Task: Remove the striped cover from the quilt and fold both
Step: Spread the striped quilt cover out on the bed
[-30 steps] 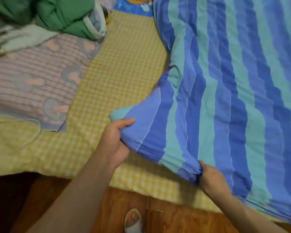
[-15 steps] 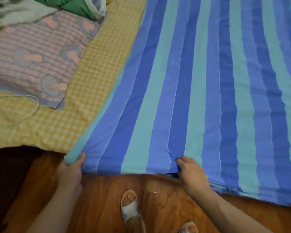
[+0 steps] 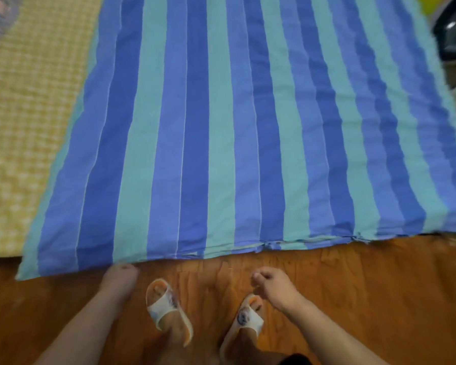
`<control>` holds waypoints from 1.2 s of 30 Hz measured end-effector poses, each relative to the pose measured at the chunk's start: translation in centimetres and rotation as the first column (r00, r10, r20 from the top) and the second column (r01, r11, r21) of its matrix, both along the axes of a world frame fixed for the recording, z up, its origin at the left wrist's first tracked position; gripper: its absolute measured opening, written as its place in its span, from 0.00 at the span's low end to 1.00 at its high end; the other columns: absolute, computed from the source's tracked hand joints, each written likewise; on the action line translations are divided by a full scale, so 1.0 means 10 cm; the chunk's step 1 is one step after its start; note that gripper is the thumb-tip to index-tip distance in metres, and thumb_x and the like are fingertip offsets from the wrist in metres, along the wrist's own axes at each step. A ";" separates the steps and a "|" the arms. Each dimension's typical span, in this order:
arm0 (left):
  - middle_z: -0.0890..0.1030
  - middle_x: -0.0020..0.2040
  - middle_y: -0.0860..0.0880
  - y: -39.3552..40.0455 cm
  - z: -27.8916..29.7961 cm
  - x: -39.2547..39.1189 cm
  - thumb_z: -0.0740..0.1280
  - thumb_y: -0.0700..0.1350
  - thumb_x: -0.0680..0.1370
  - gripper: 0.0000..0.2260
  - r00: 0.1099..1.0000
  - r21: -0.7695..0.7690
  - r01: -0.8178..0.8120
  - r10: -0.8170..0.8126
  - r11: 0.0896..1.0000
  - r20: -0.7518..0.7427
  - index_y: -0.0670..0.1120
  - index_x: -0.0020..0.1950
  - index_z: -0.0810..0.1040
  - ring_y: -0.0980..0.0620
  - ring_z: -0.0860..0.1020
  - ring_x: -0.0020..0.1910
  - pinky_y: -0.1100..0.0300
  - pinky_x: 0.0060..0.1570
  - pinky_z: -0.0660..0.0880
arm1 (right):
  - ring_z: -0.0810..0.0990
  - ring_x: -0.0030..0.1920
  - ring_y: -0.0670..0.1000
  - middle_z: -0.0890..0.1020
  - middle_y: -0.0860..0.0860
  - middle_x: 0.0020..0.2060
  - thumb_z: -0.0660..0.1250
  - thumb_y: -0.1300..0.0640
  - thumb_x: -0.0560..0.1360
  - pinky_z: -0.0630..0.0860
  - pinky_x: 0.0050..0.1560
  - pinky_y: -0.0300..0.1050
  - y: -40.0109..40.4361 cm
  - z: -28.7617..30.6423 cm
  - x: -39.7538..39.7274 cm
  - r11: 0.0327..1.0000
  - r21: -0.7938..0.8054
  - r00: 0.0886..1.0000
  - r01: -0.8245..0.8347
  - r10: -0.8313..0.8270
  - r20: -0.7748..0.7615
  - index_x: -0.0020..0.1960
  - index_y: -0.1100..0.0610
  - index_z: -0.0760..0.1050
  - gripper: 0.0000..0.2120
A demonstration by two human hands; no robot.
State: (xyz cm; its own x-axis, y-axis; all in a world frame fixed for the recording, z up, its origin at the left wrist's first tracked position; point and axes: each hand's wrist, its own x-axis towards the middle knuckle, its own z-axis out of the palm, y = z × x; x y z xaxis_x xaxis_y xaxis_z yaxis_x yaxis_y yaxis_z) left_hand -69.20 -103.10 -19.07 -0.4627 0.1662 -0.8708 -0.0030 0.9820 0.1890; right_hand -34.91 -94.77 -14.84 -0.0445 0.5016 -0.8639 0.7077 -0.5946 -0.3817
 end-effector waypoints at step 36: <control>0.82 0.49 0.36 0.85 0.13 3.59 0.64 0.43 0.80 0.05 0.909 -0.142 0.144 -0.188 0.979 -0.371 0.44 0.47 0.77 0.35 0.79 0.51 0.49 0.49 0.75 | 0.76 0.33 0.49 0.76 0.53 0.35 0.58 0.59 0.83 0.73 0.35 0.42 1.69 -0.33 3.63 0.552 -0.118 0.562 0.826 -0.823 0.081 0.47 0.57 0.72 0.08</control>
State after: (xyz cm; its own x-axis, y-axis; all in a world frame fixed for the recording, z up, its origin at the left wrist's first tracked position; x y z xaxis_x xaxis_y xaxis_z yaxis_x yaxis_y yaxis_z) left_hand -33.33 -94.60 -17.77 -0.7366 0.1842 -0.6508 0.2129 0.9764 0.0354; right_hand 1.38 -77.89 -18.09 0.3437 0.1983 -0.9179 -0.1136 -0.9615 -0.2503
